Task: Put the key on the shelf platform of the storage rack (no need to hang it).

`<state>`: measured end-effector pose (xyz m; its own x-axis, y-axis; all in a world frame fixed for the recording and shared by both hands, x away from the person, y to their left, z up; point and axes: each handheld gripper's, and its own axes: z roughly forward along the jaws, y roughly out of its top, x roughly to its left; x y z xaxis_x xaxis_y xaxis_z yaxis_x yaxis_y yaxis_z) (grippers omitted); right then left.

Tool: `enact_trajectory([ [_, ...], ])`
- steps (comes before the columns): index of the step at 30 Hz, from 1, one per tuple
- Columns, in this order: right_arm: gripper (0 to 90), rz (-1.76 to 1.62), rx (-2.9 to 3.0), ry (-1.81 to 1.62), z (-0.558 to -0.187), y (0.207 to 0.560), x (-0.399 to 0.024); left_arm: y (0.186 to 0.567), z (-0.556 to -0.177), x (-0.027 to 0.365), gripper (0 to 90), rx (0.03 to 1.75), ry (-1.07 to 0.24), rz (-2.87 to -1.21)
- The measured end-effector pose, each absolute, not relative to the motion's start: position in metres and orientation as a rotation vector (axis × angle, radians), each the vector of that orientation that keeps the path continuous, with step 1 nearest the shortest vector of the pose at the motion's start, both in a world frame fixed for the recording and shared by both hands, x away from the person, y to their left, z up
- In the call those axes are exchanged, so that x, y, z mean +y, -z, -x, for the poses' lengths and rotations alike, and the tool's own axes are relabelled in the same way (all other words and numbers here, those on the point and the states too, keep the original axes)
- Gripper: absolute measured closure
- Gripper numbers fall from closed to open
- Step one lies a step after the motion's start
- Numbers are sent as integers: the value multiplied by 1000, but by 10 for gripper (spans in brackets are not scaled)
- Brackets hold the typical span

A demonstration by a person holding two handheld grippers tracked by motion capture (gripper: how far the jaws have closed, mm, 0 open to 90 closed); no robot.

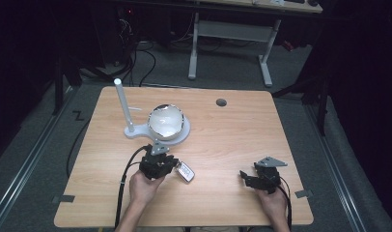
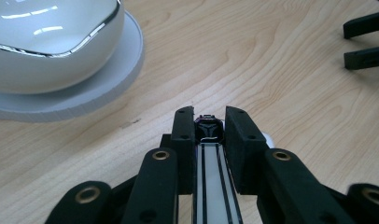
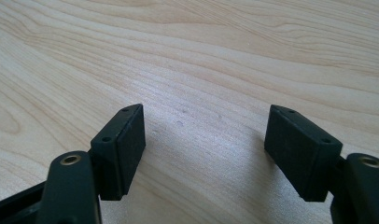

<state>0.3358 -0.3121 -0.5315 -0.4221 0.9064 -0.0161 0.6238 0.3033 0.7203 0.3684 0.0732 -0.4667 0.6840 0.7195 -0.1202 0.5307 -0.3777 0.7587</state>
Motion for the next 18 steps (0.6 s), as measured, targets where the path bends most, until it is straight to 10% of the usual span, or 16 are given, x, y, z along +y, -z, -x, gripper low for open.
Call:
enact_trajectory([
  [18, 294, -1362, 2156, -904, -336, 532, -312, 440, -366, 93, 745, 950, -302, -2019],
])
